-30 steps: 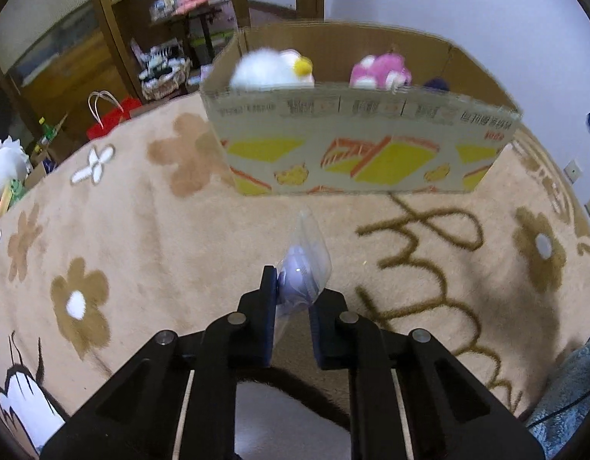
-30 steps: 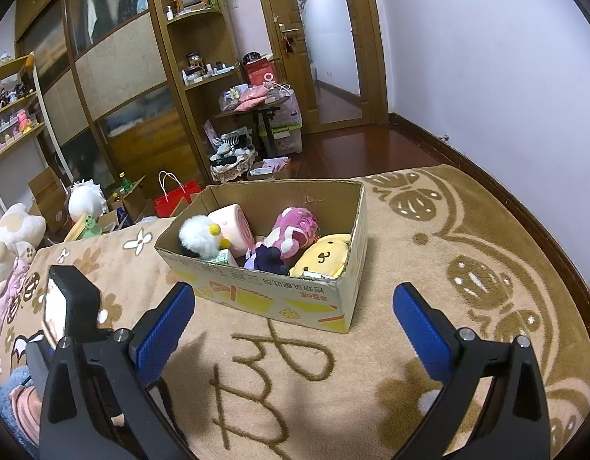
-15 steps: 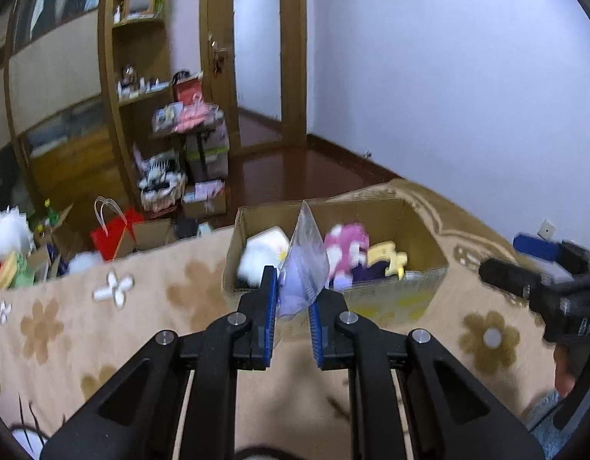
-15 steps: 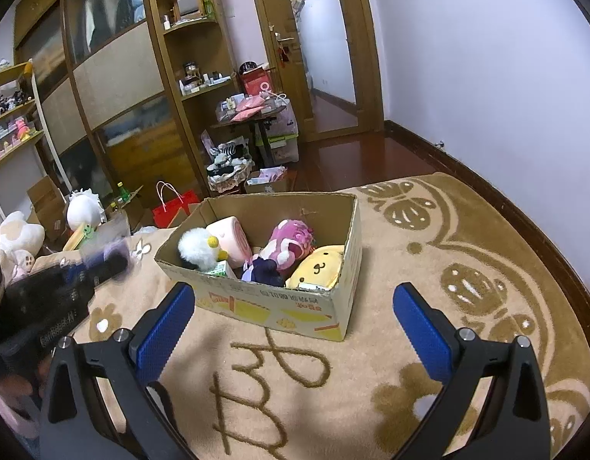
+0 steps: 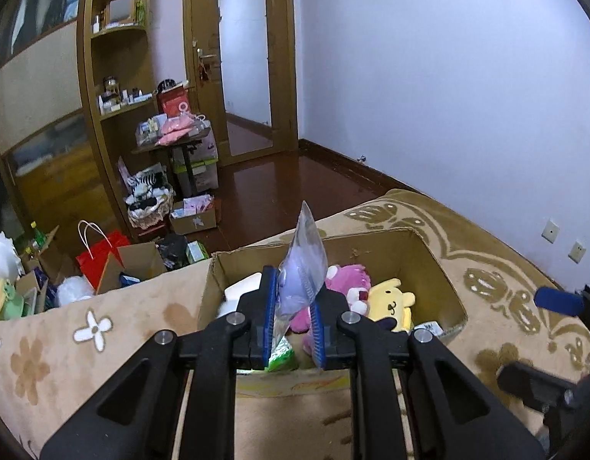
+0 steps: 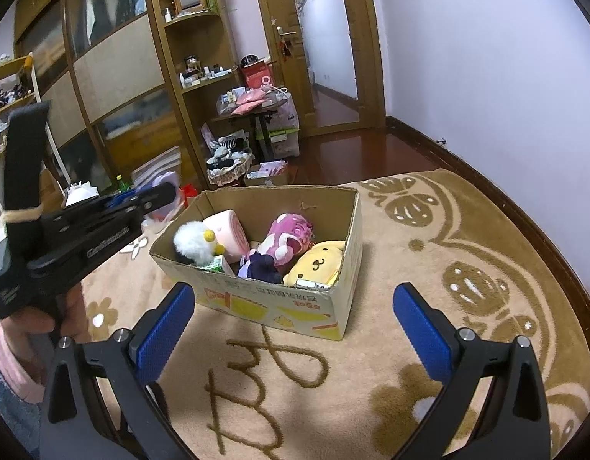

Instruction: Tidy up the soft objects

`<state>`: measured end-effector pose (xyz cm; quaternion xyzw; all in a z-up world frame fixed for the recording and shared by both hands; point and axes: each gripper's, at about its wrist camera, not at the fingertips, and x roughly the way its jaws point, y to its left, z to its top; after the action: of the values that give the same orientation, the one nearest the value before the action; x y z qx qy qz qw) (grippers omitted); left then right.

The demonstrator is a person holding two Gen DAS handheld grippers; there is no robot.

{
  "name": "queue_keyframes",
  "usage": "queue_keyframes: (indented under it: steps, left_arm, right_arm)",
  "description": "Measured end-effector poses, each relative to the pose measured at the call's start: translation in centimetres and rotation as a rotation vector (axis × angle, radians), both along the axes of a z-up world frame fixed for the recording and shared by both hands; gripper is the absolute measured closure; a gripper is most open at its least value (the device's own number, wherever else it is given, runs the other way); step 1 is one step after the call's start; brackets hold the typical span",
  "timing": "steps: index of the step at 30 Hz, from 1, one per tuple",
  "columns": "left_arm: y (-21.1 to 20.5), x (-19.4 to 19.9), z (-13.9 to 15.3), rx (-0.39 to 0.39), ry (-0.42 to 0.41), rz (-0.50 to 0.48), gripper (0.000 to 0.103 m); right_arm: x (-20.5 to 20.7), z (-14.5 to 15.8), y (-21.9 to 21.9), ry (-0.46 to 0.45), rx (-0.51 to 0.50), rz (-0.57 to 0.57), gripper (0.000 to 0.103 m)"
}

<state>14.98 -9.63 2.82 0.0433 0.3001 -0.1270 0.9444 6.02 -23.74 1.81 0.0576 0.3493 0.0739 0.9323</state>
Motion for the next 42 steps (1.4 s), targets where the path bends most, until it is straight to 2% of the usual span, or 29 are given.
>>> queue_keyframes:
  steps: [7, 9, 10, 11, 13, 16, 20, 31, 37, 42]
  left_arm:
    - [-0.2, 1.1, -1.6, 0.041, 0.04, 0.028, 0.078]
    - [0.0, 0.9, -1.8, 0.045, 0.042, 0.041, 0.064]
    - [0.1, 0.8, -1.7, 0.046, 0.042, 0.046, 0.048]
    - [0.3, 0.6, -1.7, 0.053, 0.032, 0.064, 0.039]
    - [0.8, 0.1, -1.3, 0.059, 0.011, 0.087, 0.036]
    - [1.6, -0.4, -0.8, 0.048, 0.027, 0.105, 0.031]
    - [2.6, -2.3, 0.6, 0.077, -0.002, 0.148, 0.015]
    - [5.4, -8.6, 4.4, 0.03, -0.059, 0.172, 0.003]
    - [5.8, -11.7, 5.6, 0.014, -0.098, 0.177, 0.002]
    - [5.6, -13.7, 5.5, 0.023, -0.113, 0.171, 0.002]
  right_arm:
    - [0.1, -0.4, -0.1, 0.009, -0.005, 0.001, 0.0]
    - [0.1, -0.4, -0.3, 0.01, -0.004, -0.003, 0.0]
    - [0.1, -0.5, -0.3, 0.012, -0.003, -0.005, 0.0]
    - [0.1, -0.4, -0.3, 0.012, -0.003, -0.006, 0.0]
    - [0.0, -0.4, -0.4, 0.008, -0.002, -0.009, 0.0]
    - [-0.1, -0.1, -0.4, -0.001, -0.005, -0.014, 0.0]
    - [-0.6, 0.4, -0.4, -0.018, -0.001, -0.017, 0.0]
    - [-2.5, 2.7, -0.5, -0.095, -0.018, -0.041, 0.0]
    - [-4.2, 3.7, -0.8, -0.134, -0.023, -0.053, 0.0]
    - [-5.2, 4.3, -0.9, -0.152, -0.048, -0.059, 0.0]
